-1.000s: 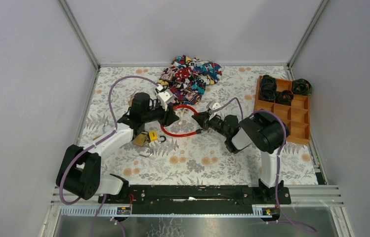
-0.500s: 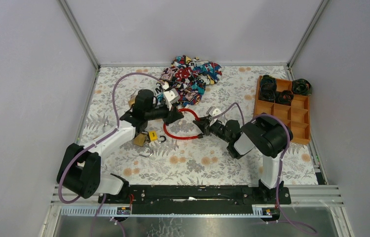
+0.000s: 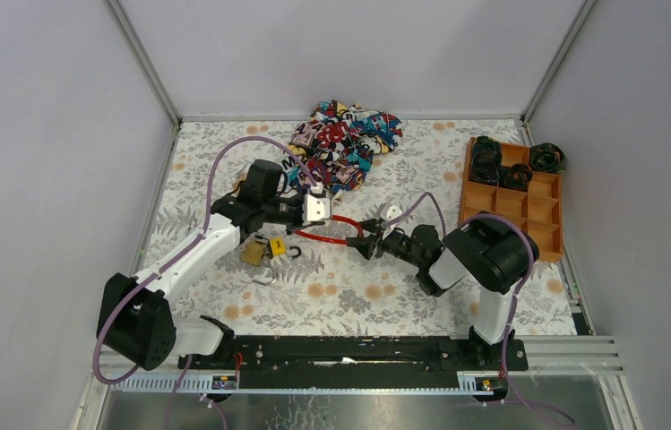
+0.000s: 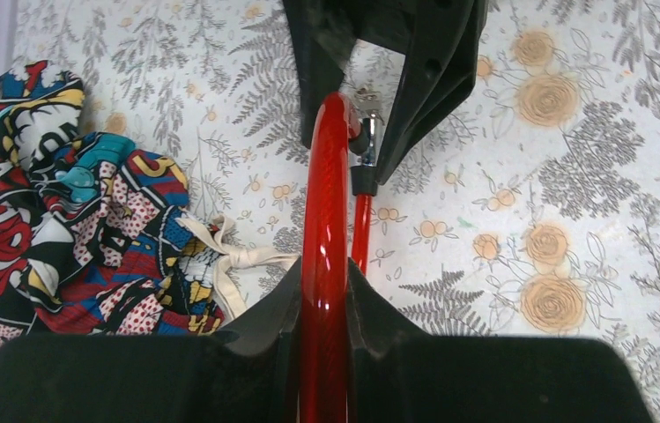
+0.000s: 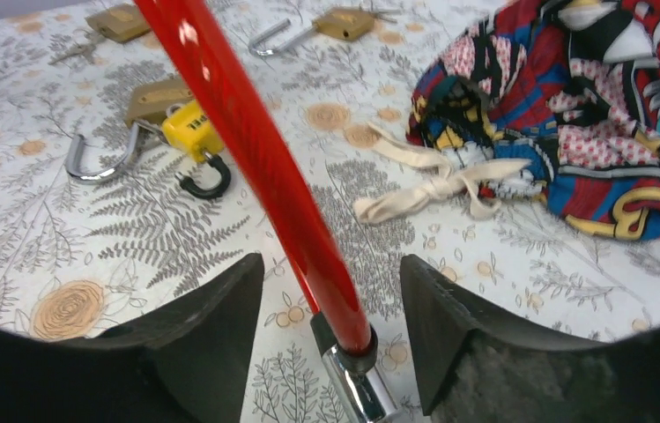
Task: Lock with the key
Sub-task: Lock the lock.
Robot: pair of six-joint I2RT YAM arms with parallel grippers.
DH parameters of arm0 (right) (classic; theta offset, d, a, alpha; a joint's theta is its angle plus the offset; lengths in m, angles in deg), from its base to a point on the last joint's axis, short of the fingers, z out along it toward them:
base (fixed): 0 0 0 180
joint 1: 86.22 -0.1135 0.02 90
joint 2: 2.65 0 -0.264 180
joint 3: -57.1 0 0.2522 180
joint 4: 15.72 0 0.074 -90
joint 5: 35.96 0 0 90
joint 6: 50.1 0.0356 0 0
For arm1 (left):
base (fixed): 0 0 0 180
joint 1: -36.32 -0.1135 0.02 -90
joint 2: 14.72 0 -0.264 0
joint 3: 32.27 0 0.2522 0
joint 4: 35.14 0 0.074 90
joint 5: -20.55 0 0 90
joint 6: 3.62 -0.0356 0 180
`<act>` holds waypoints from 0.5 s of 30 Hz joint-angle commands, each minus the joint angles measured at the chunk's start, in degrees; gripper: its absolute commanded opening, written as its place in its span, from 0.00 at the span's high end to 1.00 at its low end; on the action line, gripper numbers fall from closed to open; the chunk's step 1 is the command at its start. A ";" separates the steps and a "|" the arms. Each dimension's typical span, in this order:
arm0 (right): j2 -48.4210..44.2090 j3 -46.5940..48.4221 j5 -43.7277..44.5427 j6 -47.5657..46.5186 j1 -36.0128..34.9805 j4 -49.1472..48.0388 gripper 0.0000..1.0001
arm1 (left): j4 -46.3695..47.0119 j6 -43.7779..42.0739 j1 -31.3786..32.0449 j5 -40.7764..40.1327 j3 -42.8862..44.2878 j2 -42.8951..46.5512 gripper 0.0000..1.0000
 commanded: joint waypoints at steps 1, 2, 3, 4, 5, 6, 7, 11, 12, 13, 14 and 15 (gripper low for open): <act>-6.65 0.24 -4.00 0.45 -0.40 -4.16 0.30 | -8.17 -7.08 0.36 1.94 2.23 -0.04 1.00; -8.28 0.36 -4.30 0.49 -0.41 -1.93 0.26 | -8.41 -6.85 0.36 1.89 2.27 -0.14 1.00; -10.11 0.70 -4.74 0.35 -0.43 1.29 0.24 | -8.39 -6.41 0.34 1.75 2.34 -0.25 1.00; -11.96 1.10 -5.57 -0.17 -0.37 4.89 0.23 | -8.38 -6.00 0.32 1.59 2.42 -0.35 1.00; -13.80 1.70 -6.43 -1.13 -0.30 9.54 0.22 | -8.39 -5.73 0.36 1.51 2.43 -0.35 1.00; -15.46 2.50 -7.47 -2.26 -0.35 14.41 0.22 | -8.39 -5.55 0.36 1.60 2.49 -0.39 1.00; -17.15 3.34 -8.31 -3.97 -0.33 19.35 0.24 | -8.36 -5.35 0.37 1.55 2.51 -0.42 1.00; -20.94 5.89 -8.09 -9.97 -0.29 33.32 0.34 | -8.34 -5.04 0.37 1.63 2.54 -0.65 1.00; -20.78 6.03 -8.26 -10.87 -0.28 34.06 0.34 | -8.31 -5.03 0.37 1.68 2.60 -0.61 1.00; -20.40 6.24 -8.53 -11.35 -0.32 34.21 0.35 | -8.38 -4.94 0.37 1.72 2.49 -0.63 1.00; -19.81 6.57 -8.71 -11.18 -0.33 34.04 0.37 | -8.39 -4.93 0.37 1.68 2.44 -0.60 1.00; -18.99 7.00 -9.02 -11.01 -0.32 34.02 0.40 | -8.39 -4.97 0.37 1.72 2.34 -0.66 1.00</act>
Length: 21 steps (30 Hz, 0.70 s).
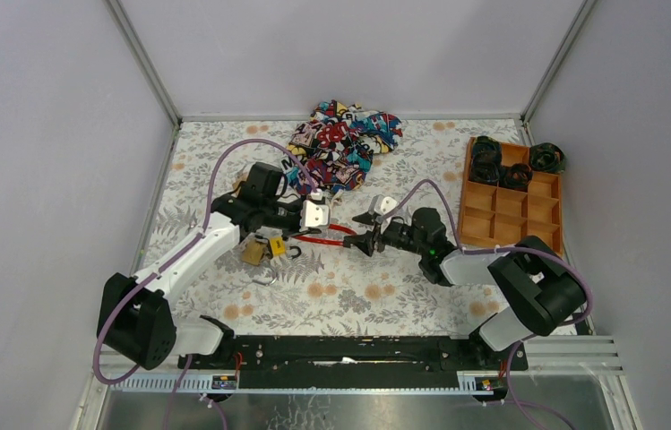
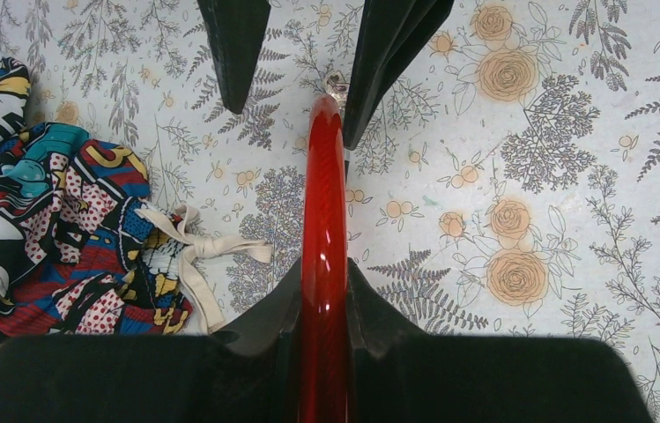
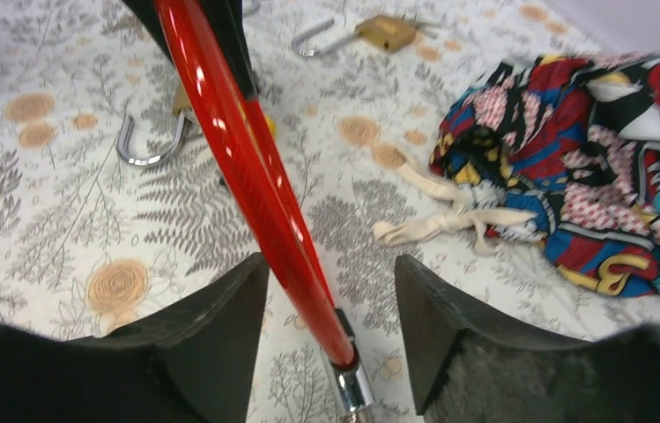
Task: Lock with the key
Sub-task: Lock the lock.
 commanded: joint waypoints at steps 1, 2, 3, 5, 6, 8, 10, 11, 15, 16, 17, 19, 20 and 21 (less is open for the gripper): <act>1.29 2.87 -2.57 -3.62 -0.33 6.39 0.44 | -0.85 -0.64 0.37 0.46 1.52 -0.67 1.00; 2.07 3.46 -2.75 -3.30 -0.35 6.16 0.50 | -0.85 -0.16 0.37 0.36 1.76 -0.97 1.00; 2.82 3.91 -2.85 -2.79 -0.37 5.57 0.57 | -0.85 0.37 0.37 0.36 2.06 -1.19 1.00; 4.18 4.37 -2.74 -1.64 -0.40 3.55 0.76 | -0.46 1.73 0.37 0.41 2.33 -1.46 1.00; 4.71 4.21 -2.71 -1.47 -0.36 2.76 0.82 | 0.28 2.75 0.37 0.63 2.30 -1.48 1.00; 5.46 3.68 -2.83 -0.97 -0.36 0.87 0.92 | 3.09 7.99 0.37 1.27 1.63 -1.49 0.95; 6.23 2.83 -2.92 0.33 -0.40 -1.71 0.98 | 7.88 14.69 0.64 1.66 0.46 -1.48 0.84; 6.46 2.30 -3.14 0.88 -0.36 -3.26 1.00 | 10.43 17.55 1.09 1.39 -0.15 -1.63 0.79; 6.23 0.05 -2.59 0.09 -0.75 -6.21 1.00 | 14.01 20.05 2.94 2.10 -1.99 -2.42 0.67; 5.96 -0.34 -2.10 -0.31 -1.11 -6.25 1.00 | 14.89 20.08 3.55 2.23 -2.71 -2.38 0.64; 5.81 -0.57 -1.90 -0.90 -1.38 -5.91 1.00 | 15.63 20.36 4.28 2.29 -3.25 -2.41 0.62; 5.62 -0.79 -1.40 -2.53 -2.26 -4.09 1.00 | 16.86 21.10 5.45 2.41 -3.80 -2.71 0.59; 5.47 -0.88 -1.01 -3.22 -2.81 -3.35 1.00 | 17.41 21.66 5.80 2.41 -3.88 -2.91 0.58; 5.36 -1.08 -0.74 -3.31 -3.15 -3.34 1.00 | 18.13 22.37 6.01 2.29 -4.02 -3.07 0.58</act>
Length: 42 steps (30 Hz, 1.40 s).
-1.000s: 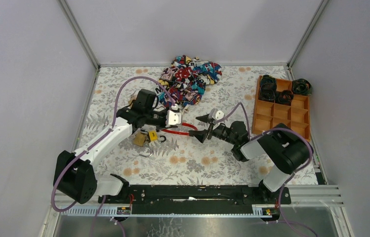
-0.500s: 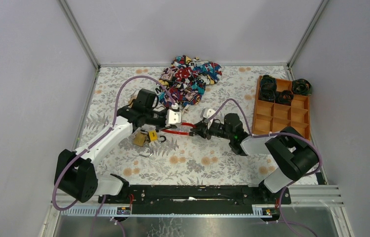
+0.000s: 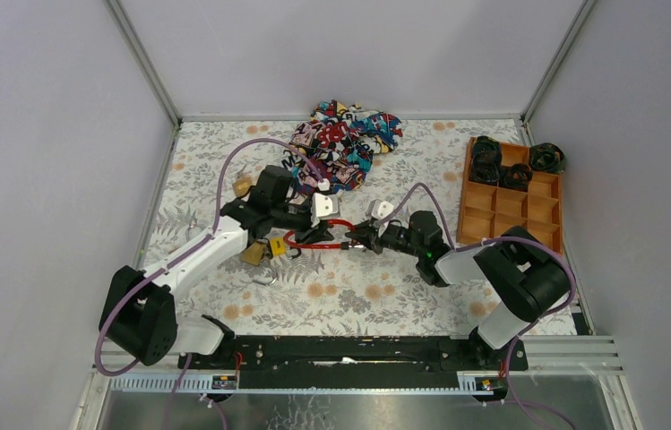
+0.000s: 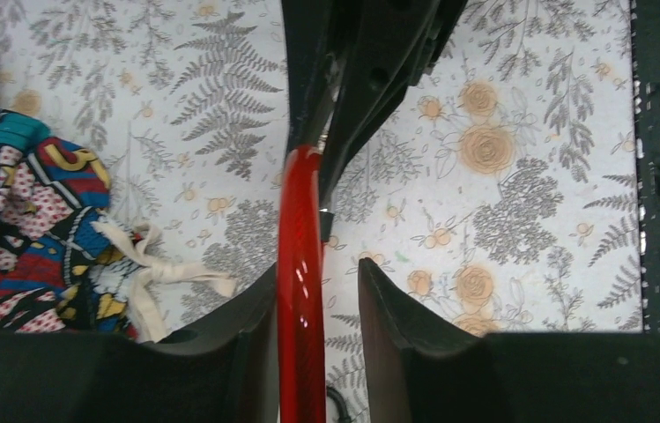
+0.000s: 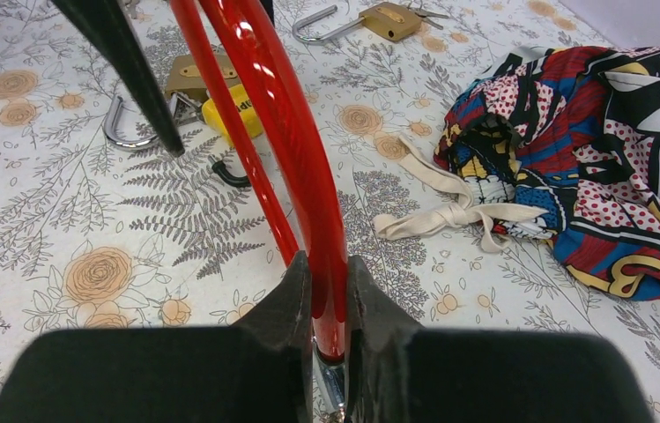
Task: Lock with the key
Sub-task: Lock the lock.
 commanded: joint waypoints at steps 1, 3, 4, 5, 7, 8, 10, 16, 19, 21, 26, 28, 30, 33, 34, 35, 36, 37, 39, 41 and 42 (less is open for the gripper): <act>-0.61 -1.10 0.39 -1.11 -3.22 0.51 1.00 | 7.76 4.67 2.53 2.11 -1.67 -1.51 0.58; -0.99 -1.49 0.66 -0.86 -3.59 0.48 1.00 | 9.83 5.79 2.62 1.54 -2.49 -1.42 0.58; -1.25 -1.31 0.88 -1.24 -3.98 1.23 1.00 | 10.81 6.14 2.58 1.52 -2.82 -1.32 0.58; -1.33 -1.14 1.13 -1.54 -4.46 2.18 1.00 | 11.40 6.42 2.66 1.60 -3.07 -1.22 0.58; -1.23 -0.92 1.20 -1.62 -5.18 2.64 1.00 | 11.84 6.84 2.80 2.38 -3.29 -1.13 0.55; -1.14 -0.94 1.20 -1.17 -5.32 2.19 1.00 | 11.87 6.86 3.06 2.60 -3.33 -1.06 0.54; -1.12 -1.13 1.23 -0.15 -5.43 1.26 1.00 | 11.88 6.70 3.39 2.86 -3.60 -0.88 0.53; -1.85 0.18 8.32 3.72 -5.36 4.69 1.00 | 18.11 11.02 3.03 -2.99 -4.89 2.03 0.34; -1.40 -0.82 10.99 5.19 -5.35 3.58 1.00 | 19.69 11.73 1.80 -4.43 -4.18 4.62 0.18; -1.55 -0.93 12.71 6.12 -5.36 4.45 1.00 | 19.71 11.76 0.60 -4.47 -4.06 6.66 0.10; -1.25 -0.84 14.52 6.73 -5.40 5.61 1.00 | 18.74 9.89 -1.36 -5.22 -5.59 12.76 0.04; -1.25 -0.89 15.40 6.61 -5.39 5.80 1.00 | 18.74 10.09 -1.59 -4.48 -5.85 15.35 0.05; -1.33 -0.80 15.53 6.31 -5.37 6.11 1.00 | 15.80 8.86 -1.59 -0.12 -5.61 17.85 0.11; -1.13 -0.55 14.02 6.20 -5.34 5.91 1.00 | 5.43 4.73 -1.24 7.73 -6.93 17.16 0.27; -1.02 -0.47 13.48 6.32 -5.36 5.75 1.00 | 1.69 1.49 -1.25 8.61 -7.91 14.79 0.30; -0.99 -0.42 12.96 6.33 -5.35 5.52 1.00 | -2.12 -6.23 -1.24 8.85 -8.62 11.86 0.32; -1.29 -0.36 12.61 6.49 -5.41 5.50 1.00 | -5.40 -11.80 -1.20 9.11 -8.61 8.18 0.33; -1.61 -0.38 12.53 6.54 -5.32 5.68 1.00 | -6.81 -15.23 -1.16 9.22 -8.21 4.61 0.33; -2.98 -0.46 12.60 6.32 -5.07 6.97 1.00 | -2.88 -14.97 -1.16 8.69 -7.60 -1.22 0.30; -3.88 -0.76 11.79 6.39 -4.55 7.46 1.00 | 6.12 -16.42 -0.92 8.14 -10.07 -3.86 0.25; -4.11 -0.86 11.25 6.64 -4.33 7.19 1.00 | 11.52 -16.84 0.20 6.77 -11.96 -4.54 0.22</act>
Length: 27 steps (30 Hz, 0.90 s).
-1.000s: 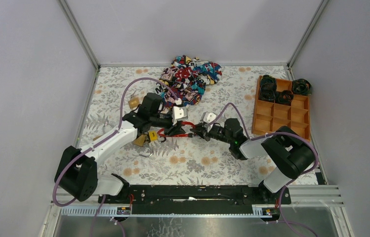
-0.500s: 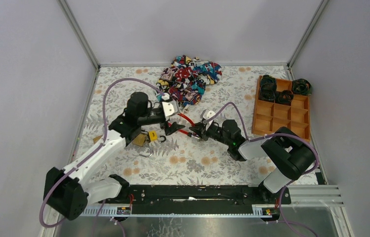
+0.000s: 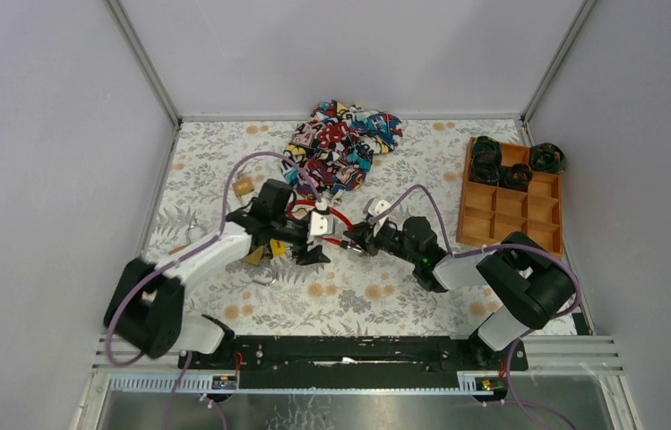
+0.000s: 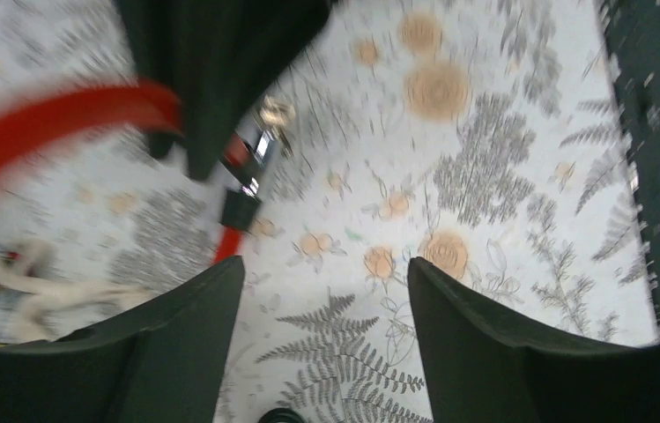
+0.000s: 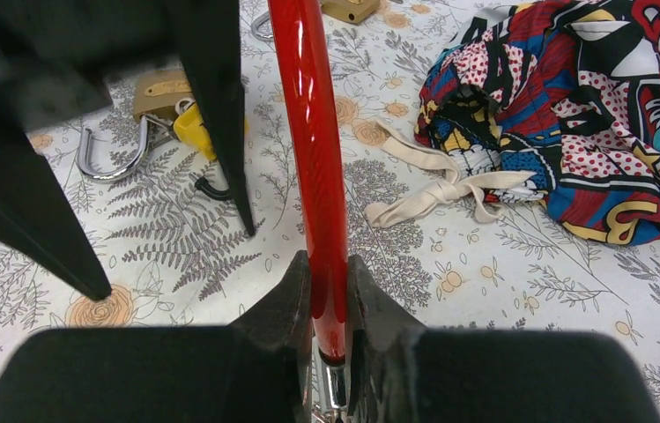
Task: Lock with the key
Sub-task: Lock the lock.
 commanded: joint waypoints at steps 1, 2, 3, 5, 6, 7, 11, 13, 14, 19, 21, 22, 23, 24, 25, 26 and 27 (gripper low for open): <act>-1.87 -0.32 -2.92 1.70 0.55 4.61 1.00 | 14.42 -7.61 2.23 -2.11 -6.06 -3.32 0.20; -1.76 -0.32 -3.85 2.07 0.85 4.20 1.00 | 19.74 -6.43 2.91 -3.74 -7.04 -4.80 0.19; -1.59 -0.25 -4.72 2.21 0.97 3.91 1.00 | 23.65 -4.50 3.27 -4.67 -7.13 -7.32 0.18; -1.26 -0.14 -5.57 2.60 1.03 3.53 1.00 | 27.71 -2.80 3.79 -5.21 -5.92 -10.55 0.17; -1.21 -0.31 -5.76 2.92 1.13 3.14 1.00 | 29.35 -3.31 4.37 -5.74 -5.83 -11.56 0.17; -1.37 -0.50 -5.85 3.36 1.25 2.43 1.00 | 30.88 -4.29 5.12 -6.36 -6.05 -12.43 0.17; -2.77 -0.88 -6.40 4.33 2.13 2.76 1.00 | 31.57 -3.70 6.73 -7.71 -4.32 -16.22 0.16; -3.33 -0.97 -6.89 4.38 2.34 3.19 1.00 | 30.29 -3.38 6.71 -7.99 -2.97 -18.20 0.16; -3.29 -1.13 -7.42 4.49 2.40 2.79 1.00 | 30.49 -3.34 6.71 -8.28 -2.63 -18.89 0.16; -2.86 -2.21 -7.79 4.87 3.08 0.62 1.00 | 23.62 -5.05 7.24 -9.07 2.38 -22.30 0.23; -2.92 -2.29 -7.68 4.66 3.19 0.19 1.00 | 19.86 -7.76 8.05 -9.97 4.08 -23.26 0.30; -3.12 -2.19 -7.49 4.58 3.13 0.19 1.00 | 18.11 -9.22 8.59 -10.47 4.58 -23.63 0.35; -3.23 -2.17 -7.40 4.44 3.19 0.15 1.00 | 17.07 -10.48 9.18 -11.08 4.64 -23.79 0.40; -3.40 -2.16 -7.33 4.17 3.17 0.21 1.00 | 16.22 -11.83 9.85 -11.66 4.50 -23.86 0.47; -3.40 -2.31 -7.21 4.04 3.20 0.26 1.00 | 15.62 -13.19 10.72 -12.14 4.37 -23.75 0.53; -3.60 -2.52 -6.97 3.93 3.16 0.24 1.00 | 14.82 -14.67 11.21 -12.45 4.07 -23.73 0.58; -3.75 -2.79 -6.81 3.86 3.20 0.26 1.00 | 13.40 -16.15 11.69 -12.72 3.93 -23.69 0.61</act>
